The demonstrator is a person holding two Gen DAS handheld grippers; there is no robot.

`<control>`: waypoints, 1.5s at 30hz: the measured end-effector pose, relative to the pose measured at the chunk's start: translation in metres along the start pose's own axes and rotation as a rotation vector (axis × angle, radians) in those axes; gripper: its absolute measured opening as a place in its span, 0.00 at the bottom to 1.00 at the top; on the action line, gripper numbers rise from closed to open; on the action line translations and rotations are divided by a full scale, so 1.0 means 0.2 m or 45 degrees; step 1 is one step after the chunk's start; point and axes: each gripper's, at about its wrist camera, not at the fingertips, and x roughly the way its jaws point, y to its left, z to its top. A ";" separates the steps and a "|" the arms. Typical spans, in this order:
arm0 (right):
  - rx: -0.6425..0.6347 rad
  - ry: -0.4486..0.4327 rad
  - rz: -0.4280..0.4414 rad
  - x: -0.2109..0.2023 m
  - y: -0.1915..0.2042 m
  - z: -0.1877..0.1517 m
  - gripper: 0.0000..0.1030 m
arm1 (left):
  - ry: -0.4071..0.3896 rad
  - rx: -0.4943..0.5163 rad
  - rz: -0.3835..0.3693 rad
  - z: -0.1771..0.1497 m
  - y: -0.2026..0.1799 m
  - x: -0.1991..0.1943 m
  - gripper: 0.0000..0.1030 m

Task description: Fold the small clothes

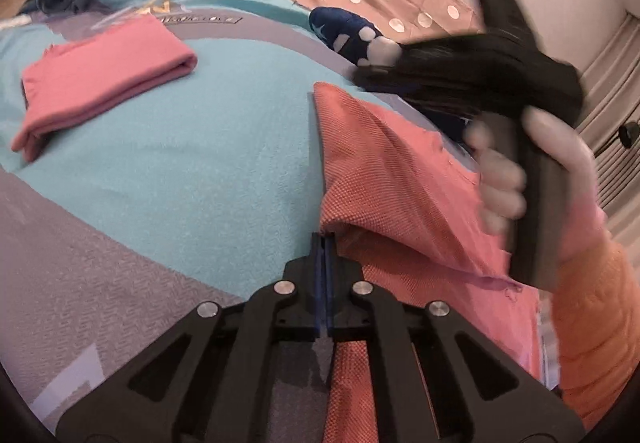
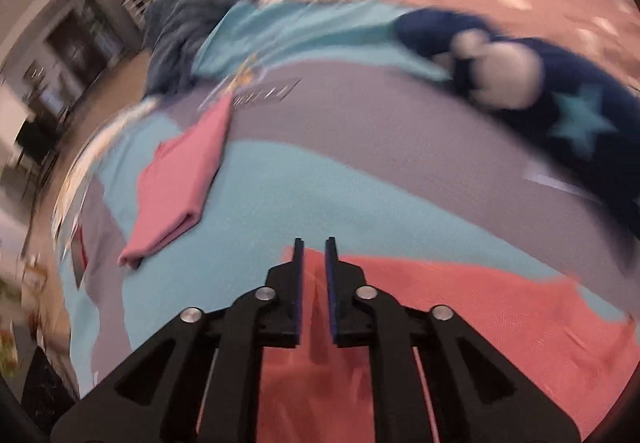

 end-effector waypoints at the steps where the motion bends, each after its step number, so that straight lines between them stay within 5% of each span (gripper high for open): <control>1: 0.020 -0.024 -0.013 -0.06 -0.03 -0.03 0.14 | -0.009 0.009 -0.002 0.00 -0.01 -0.01 0.01; 7: 0.288 -0.213 -0.194 -0.62 -0.55 -0.47 0.25 | -0.028 0.028 0.019 -0.01 -0.02 -0.04 0.03; 11: 0.550 -0.202 -0.292 -0.81 -0.90 -0.81 0.26 | -0.022 0.024 0.036 -0.01 -0.01 -0.02 0.12; 16: 0.734 -0.217 -0.180 -0.87 -1.09 -1.06 0.42 | -0.033 0.063 0.057 -0.01 -0.04 0.00 0.19; 22: 0.656 -0.167 -0.109 -0.70 -1.02 -1.01 0.46 | -0.036 0.048 0.062 0.00 -0.03 0.02 0.19; 23: 0.643 -0.176 -0.129 -0.67 -1.01 -0.99 0.41 | -0.036 0.049 0.063 0.01 -0.03 0.03 0.19; 25: 0.613 -0.175 -0.227 -0.64 -0.99 -0.94 0.04 | -0.036 0.047 0.062 0.01 -0.03 0.03 0.19; 29: 0.629 -0.284 -0.269 -0.80 -0.94 -0.94 0.03 | -0.043 0.047 0.101 0.00 -0.04 0.03 0.16; 31: 0.564 -0.306 -0.390 -0.87 -0.91 -0.95 0.03 | -0.048 0.055 0.112 0.00 -0.04 0.02 0.16; 38: 0.563 -0.211 -0.505 -0.76 -1.00 -0.98 0.13 | -0.047 0.075 0.120 -0.01 -0.04 0.00 0.14; 42: 0.636 -0.224 -0.384 -0.81 -0.97 -1.04 0.17 | -0.038 0.103 0.109 -0.01 -0.05 -0.01 0.13; 45: 0.606 -0.238 -0.306 -0.86 -0.88 -1.13 0.32 | -0.036 0.130 0.091 -0.02 -0.07 -0.02 0.13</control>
